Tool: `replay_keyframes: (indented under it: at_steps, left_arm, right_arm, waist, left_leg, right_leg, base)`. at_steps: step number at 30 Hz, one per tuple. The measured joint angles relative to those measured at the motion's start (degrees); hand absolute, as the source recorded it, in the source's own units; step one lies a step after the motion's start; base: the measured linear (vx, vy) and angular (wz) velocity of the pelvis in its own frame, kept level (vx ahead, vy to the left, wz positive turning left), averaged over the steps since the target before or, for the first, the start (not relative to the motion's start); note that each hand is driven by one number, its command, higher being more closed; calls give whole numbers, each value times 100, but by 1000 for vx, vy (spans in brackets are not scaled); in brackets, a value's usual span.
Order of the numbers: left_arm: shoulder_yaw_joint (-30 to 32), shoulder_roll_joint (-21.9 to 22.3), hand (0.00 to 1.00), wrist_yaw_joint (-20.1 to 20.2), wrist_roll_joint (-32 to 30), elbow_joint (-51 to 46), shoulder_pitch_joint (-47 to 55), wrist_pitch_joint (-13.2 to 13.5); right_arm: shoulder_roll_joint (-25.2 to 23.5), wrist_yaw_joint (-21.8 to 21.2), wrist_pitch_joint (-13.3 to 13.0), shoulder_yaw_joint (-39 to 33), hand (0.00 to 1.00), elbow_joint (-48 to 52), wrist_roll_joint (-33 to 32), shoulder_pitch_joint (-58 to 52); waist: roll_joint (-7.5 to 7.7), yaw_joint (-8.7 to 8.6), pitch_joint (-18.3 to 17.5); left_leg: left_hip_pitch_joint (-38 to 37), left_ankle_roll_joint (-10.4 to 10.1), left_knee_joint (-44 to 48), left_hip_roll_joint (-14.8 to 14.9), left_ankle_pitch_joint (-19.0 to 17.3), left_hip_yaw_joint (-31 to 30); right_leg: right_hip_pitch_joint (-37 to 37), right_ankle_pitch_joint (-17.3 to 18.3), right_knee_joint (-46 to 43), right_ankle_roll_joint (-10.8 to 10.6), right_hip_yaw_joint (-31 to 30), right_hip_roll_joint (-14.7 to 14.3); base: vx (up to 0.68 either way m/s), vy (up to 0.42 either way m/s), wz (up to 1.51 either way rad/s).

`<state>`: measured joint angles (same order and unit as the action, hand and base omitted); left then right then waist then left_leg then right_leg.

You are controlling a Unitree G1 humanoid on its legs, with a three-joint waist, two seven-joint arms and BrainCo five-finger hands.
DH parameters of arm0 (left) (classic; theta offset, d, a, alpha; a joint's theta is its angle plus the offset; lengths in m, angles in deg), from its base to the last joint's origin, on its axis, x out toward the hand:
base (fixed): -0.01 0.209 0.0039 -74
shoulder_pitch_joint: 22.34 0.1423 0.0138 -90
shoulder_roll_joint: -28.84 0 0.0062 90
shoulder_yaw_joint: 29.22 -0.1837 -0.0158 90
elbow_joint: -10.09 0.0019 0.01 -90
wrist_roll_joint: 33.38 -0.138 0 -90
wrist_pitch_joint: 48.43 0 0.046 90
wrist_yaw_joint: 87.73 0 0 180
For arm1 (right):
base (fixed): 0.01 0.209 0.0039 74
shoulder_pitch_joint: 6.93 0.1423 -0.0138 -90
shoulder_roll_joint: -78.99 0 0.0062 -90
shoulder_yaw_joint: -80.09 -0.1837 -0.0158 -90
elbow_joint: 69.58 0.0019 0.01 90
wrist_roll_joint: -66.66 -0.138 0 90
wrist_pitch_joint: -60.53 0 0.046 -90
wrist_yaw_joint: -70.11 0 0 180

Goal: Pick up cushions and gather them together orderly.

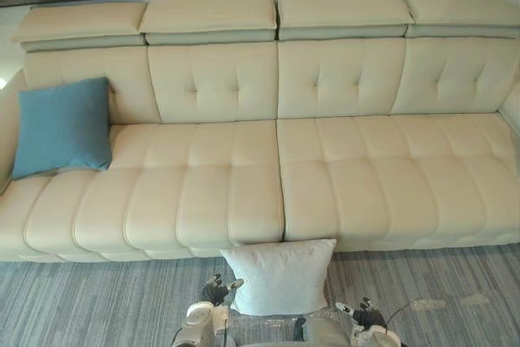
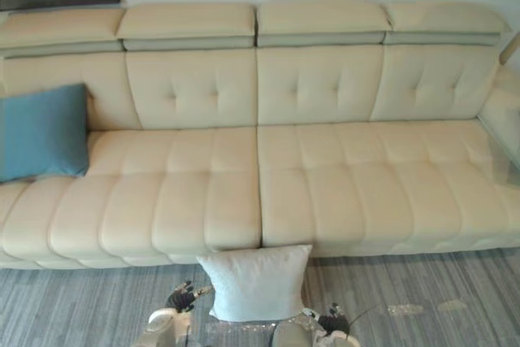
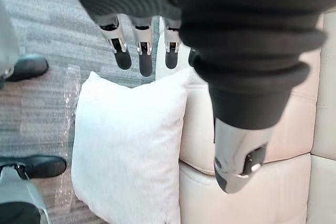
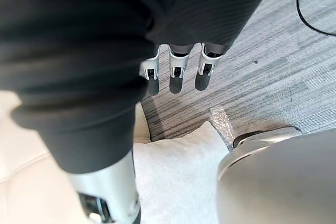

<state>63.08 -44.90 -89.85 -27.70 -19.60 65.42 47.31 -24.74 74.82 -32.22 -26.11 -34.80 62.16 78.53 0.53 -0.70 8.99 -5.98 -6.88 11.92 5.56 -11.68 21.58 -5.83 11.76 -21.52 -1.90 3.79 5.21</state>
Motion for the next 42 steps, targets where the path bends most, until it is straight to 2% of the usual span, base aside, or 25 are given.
replay_keyframes:
  at_steps: [2,4,8,15,18,21,22,23,26,28,29,30,33,36,39,42]
  left_arm:
    - [-1,1,0,1,-11,16,32,0]
    - [2,1,0,1,-72,41,111,0]
    - [-2,-3,0,1,-113,111,109,2]
    - [-117,-176,0,-12,-112,94,-61,1]
    - [-101,-278,0,-45,-104,92,-59,2]
    - [-105,-430,0,-154,0,9,-204,5]
    - [-107,-524,0,-228,114,-170,-406,11]
    - [-110,-570,0,-279,185,-334,-619,16]
    - [-123,-624,0,-369,360,-501,-1035,47]
    - [-117,-633,0,-476,491,-751,-1490,138]
    - [-119,-634,0,-495,526,-782,-1547,141]
    - [-110,-664,0,-550,602,-901,-1752,152]
    - [-92,-787,0,-668,916,-1212,-2146,242]
    - [154,-890,0,-801,1276,-1536,-2398,289]
    - [359,-897,0,-914,1522,-1725,-2590,358]
    - [533,-1029,0,-925,1702,-1867,-2984,371]
  right_arm:
    - [1,-2,-2,1,0,-36,2,21]
    - [3,-2,-2,71,0,-97,4,91]
    - [10,-5,-11,362,0,-112,6,193]
    - [45,2,-18,636,0,-127,25,251]
    - [64,25,-16,634,0,-195,134,337]
    - [65,63,-23,750,0,-163,195,563]
    - [71,102,-22,747,0,-36,155,722]
    - [95,122,-36,753,0,219,83,793]
    - [227,210,-95,862,0,735,-65,969]
    - [389,303,-198,865,0,1284,-169,1174]
    - [414,315,-201,865,0,1354,-217,1204]
    - [496,352,-210,863,0,1594,-295,1374]
    - [668,523,-307,862,0,2217,-473,1761]
    - [755,680,-355,835,0,2494,-641,2209]
    - [813,778,-428,801,0,2555,-786,2612]
    - [989,788,-460,791,0,2555,-974,3283]
  waist:
    - [-35,5,-18]
    - [-82,14,-12]
    - [-65,46,5]
    - [21,30,55]
    - [17,113,64]
    - [62,124,198]
    - [102,123,416]
    - [82,120,631]
    - [71,113,834]
    - [71,72,927]
    - [67,71,948]
    - [76,72,1052]
    - [97,57,1281]
    - [87,64,1437]
    - [77,72,1463]
    - [59,85,1694]
  left_leg:
    - [-18,8,-131,-27,44,24]
    - [-72,15,-323,-51,138,205]
    - [-74,25,-387,-86,166,467]
    - [410,138,-49,-4,122,261]
    - [494,95,59,63,-1,273]
    - [984,73,809,266,-165,301]
    - [1305,120,1343,384,-240,280]
    - [1598,182,1872,516,-325,215]
    - [2237,258,2671,685,-446,17]
    - [2898,200,3221,809,-794,-108]
    - [2960,168,3260,829,-874,-117]
    - [3266,69,3527,920,-1102,-152]
    - [4194,175,4158,1139,-1254,-226]
    - [5073,177,4587,1342,-1263,-378]
    - [5822,142,5167,1439,-1342,-594]
    - [6613,112,5678,1567,-1385,-814]
  right_leg:
    - [-12,-58,107,-14,-77,-27]
    - [-35,-271,319,-10,-266,-133]
    - [-222,-384,365,-8,-548,-198]
    - [-425,-393,467,-49,-241,3]
    - [-446,-402,509,-64,-57,19]
    - [-854,-378,-1,-42,-81,-18]
    - [-1145,-358,-449,3,-76,-45]
    - [-1388,-317,-842,52,-52,-47]
    - [-1974,-157,-1541,105,46,9]
    - [-2693,180,-2145,192,75,20]
    - [-2780,243,-2215,197,83,11]
    - [-3150,378,-2502,258,83,-21]
    - [-4058,471,-2972,264,115,-47]
    - [-4846,441,-3238,321,347,13]
    - [-5547,473,-3764,502,402,18]
    - [-6245,520,-4214,556,500,13]
  base:
    - [-21,32,-16]
    - [-34,36,-39]
    - [-90,18,-45]
    - [-94,-3,17]
    - [8,-4,-3]
    - [35,-47,-8]
    - [-53,-95,-1]
    - [-110,-86,-3]
    - [-135,-71,4]
    - [-183,-113,7]
    - [-170,-106,-9]
    - [-202,-101,-18]
    - [-225,-83,-15]
    - [-203,-55,-10]
    - [-111,-103,8]
    - [-83,-87,6]
